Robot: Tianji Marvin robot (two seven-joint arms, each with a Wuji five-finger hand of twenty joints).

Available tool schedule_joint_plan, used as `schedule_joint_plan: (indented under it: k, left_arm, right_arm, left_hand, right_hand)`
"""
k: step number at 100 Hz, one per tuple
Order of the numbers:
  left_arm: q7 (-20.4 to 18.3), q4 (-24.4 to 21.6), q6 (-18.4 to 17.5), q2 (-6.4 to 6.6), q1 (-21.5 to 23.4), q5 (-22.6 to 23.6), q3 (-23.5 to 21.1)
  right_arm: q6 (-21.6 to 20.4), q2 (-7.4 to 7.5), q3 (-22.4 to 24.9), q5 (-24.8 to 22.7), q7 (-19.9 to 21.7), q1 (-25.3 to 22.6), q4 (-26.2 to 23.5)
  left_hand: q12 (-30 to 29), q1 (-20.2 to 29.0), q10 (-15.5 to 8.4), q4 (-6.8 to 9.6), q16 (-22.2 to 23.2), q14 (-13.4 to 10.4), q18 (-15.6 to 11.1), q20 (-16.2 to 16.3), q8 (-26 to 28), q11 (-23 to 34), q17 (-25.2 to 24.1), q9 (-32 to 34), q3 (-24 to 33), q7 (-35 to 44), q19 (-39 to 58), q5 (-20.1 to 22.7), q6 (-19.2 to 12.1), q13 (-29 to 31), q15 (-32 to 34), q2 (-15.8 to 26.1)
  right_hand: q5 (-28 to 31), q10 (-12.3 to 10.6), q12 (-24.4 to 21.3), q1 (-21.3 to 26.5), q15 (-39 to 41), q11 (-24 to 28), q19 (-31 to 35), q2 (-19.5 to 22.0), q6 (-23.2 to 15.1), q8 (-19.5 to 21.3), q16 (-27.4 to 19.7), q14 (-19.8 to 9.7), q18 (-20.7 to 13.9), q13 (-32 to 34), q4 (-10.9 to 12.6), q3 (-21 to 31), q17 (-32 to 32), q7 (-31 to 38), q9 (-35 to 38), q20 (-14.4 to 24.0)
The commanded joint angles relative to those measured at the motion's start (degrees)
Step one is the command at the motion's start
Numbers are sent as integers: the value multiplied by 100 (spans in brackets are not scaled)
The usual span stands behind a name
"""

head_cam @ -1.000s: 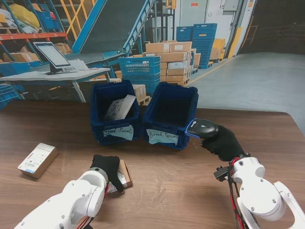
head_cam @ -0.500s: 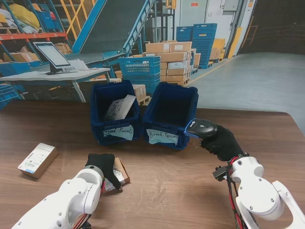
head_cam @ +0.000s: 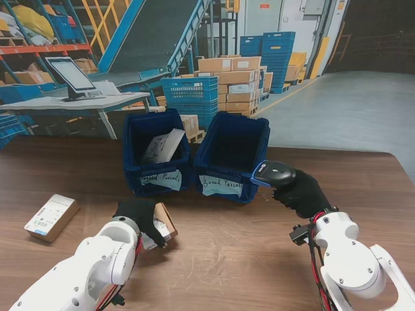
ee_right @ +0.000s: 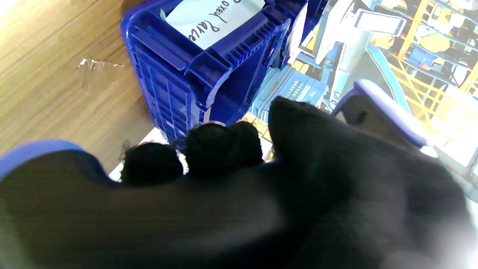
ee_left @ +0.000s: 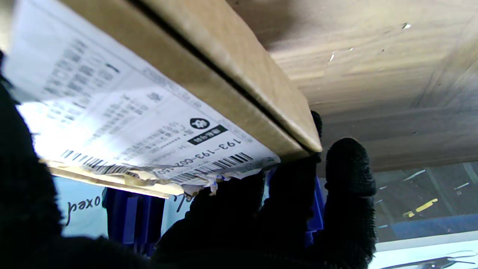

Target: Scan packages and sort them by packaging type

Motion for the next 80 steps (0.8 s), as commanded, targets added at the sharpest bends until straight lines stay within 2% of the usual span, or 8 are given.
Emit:
schedule_joint_plan:
  k: [1,11,34,46,62,80]
  left_arm:
    - [-146,-153,-81,-37,-44,-45,11]
    - [-152,-180,-142,-42,-122,-28,42]
    - [-40,-53,-259,-63,-483,-353,240]
    - [114,109,-451,-80,-695,-496,384]
    - [565,395,-849,-133,-911,-760,526]
    - [763,662,-1148,-168,-1201,-954,750]
  right_arm:
    - [15,-47,-13,-8,66,-10,-46]
    - [9,-44,-7,-18,74,-17,-51]
    - [8,-42,13,-17,90,-34,-55]
    - [25,-39,27,-13,106,-31,-51]
    - [42,-33,41,-5,141,-16,-39]
    - [76,-34,53,5,149,5,-27]
  left_hand:
    - [163,3187,-774,442,427,-353,367,114,287,536,72,370,4050,2045,262,655,-1617,571,1160,837]
    - [156,3176,-786,439,418,-373,358,119,285,534,78,369,4030,2044,265,649,-1629,576,1158,855]
    - [150,3188,-780,421,407,-370,347,120,282,529,51,347,3990,2044,236,621,-1625,538,1146,893]
    - [147,3190,-807,402,385,-402,330,109,288,529,72,341,3964,2057,216,615,-1633,540,1126,910]
    - [139,3193,-814,389,376,-402,317,102,282,545,94,364,3964,2086,213,627,-1659,554,1121,908]
    - [131,3188,-832,370,372,-414,310,90,267,547,74,351,3960,2103,194,623,-1677,538,1107,918]
  right_hand:
    - [213,101,22,585,168,-6,317,439,-395,-8,68,4,-24,140,176,836,76,0,49,99]
    - [209,96,21,585,168,-9,314,441,-402,-8,68,-13,-29,141,175,837,71,-1,46,97]
    - [217,96,22,585,170,-8,319,437,-395,-7,69,3,-12,141,174,837,78,1,48,98]
    - [215,99,22,586,169,-9,312,436,-397,-5,68,-8,-30,147,174,838,66,2,46,95]
    - [215,101,23,583,170,-9,319,437,-397,-6,68,0,-31,143,172,837,81,-1,44,97]
    - [212,97,23,586,168,-9,314,437,-392,-5,67,-16,-30,142,172,836,74,-2,47,96]
